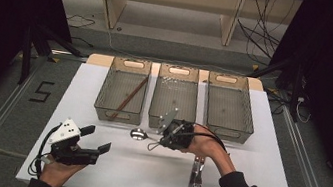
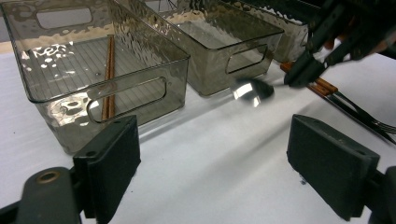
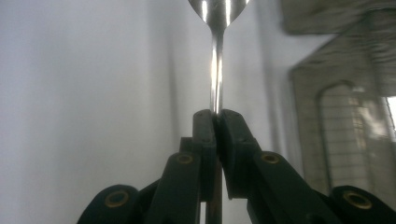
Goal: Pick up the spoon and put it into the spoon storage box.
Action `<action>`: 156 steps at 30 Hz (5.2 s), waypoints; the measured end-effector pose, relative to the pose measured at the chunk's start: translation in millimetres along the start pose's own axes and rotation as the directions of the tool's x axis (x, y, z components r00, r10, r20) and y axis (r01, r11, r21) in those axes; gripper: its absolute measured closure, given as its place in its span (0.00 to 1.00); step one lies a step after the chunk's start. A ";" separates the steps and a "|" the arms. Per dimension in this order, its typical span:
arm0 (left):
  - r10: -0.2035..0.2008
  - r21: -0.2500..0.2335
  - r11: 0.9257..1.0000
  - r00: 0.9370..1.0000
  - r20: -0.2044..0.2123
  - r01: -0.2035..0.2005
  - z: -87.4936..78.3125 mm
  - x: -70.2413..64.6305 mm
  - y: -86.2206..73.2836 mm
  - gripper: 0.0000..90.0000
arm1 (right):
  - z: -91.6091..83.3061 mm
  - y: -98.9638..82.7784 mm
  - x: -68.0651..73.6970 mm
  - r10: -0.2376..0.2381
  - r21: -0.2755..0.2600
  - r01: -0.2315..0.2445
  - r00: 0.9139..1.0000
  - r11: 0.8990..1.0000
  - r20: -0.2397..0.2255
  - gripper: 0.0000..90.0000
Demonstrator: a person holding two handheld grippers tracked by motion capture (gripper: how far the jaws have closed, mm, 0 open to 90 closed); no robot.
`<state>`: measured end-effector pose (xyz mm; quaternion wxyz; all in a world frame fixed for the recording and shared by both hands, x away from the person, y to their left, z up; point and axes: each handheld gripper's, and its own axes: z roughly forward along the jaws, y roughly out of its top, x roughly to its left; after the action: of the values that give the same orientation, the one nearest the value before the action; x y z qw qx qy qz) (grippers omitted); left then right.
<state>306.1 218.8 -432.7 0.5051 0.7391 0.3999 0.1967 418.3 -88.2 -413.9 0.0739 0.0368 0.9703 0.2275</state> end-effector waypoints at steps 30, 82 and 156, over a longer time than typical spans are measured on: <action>-0.017 -0.023 1.000 1.000 0.006 0.017 -1.3 2.7 -1.1 0.18 | -42.0 -4.9 -99.2 0.670 -0.256 -0.624 0.722 0.738 0.171 0.95; -0.009 -0.038 0.999 1.000 0.019 0.010 -3.6 1.9 -1.4 0.18 | -5.9 -18.7 -109.3 0.757 -0.186 -0.734 0.636 0.653 0.151 0.67; -0.013 -0.033 0.999 1.000 0.015 0.014 -0.5 2.7 -0.6 0.18 | -6.8 -126.2 5.8 0.694 -0.195 -0.667 0.675 0.720 0.251 1.00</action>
<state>307.1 221.4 -433.3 0.5217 0.7293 0.3978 0.1944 406.8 -203.3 -464.9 0.1349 0.4265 0.8519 0.2721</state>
